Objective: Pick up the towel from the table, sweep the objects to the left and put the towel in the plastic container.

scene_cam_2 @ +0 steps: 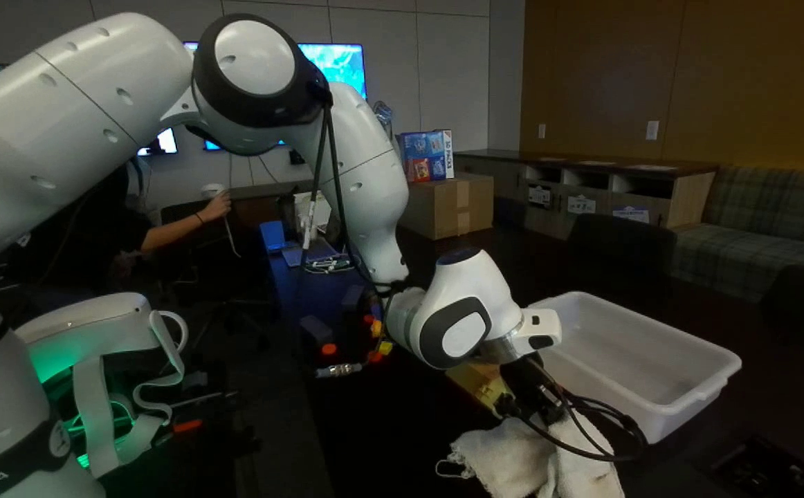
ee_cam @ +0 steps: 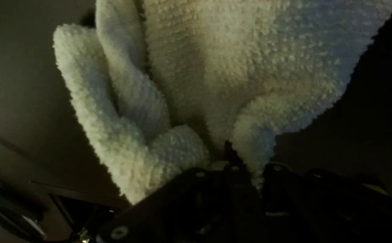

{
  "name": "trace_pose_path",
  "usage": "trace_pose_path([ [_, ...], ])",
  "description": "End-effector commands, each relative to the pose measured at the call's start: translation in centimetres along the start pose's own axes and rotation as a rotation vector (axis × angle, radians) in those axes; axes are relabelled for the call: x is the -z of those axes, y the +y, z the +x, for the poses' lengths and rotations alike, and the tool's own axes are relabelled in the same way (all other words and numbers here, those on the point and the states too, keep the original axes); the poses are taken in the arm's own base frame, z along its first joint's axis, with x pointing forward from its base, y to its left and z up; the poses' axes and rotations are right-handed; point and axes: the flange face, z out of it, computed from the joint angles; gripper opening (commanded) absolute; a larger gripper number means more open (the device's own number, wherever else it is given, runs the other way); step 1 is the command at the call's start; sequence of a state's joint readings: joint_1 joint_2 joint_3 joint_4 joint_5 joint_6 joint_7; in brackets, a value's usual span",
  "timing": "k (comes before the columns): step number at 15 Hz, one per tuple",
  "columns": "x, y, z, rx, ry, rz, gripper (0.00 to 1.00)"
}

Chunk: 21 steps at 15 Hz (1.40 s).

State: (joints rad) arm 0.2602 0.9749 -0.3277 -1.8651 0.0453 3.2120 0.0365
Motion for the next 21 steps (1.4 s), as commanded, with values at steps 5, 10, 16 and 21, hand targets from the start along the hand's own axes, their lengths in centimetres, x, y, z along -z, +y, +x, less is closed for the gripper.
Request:
trace_pose_path([
  [5, -3.3, -5.8, 4.9, -0.04, 0.024, -0.009, 0.06],
  [10, -4.9, -9.0, 8.3, -0.089, 0.035, -0.037, 0.06],
  [16, -5.5, -10.9, 9.9, -0.127, 0.012, -0.046, 0.06],
  [21, -3.3, -14.8, 9.0, -0.09, 0.033, -0.003, 0.06],
])
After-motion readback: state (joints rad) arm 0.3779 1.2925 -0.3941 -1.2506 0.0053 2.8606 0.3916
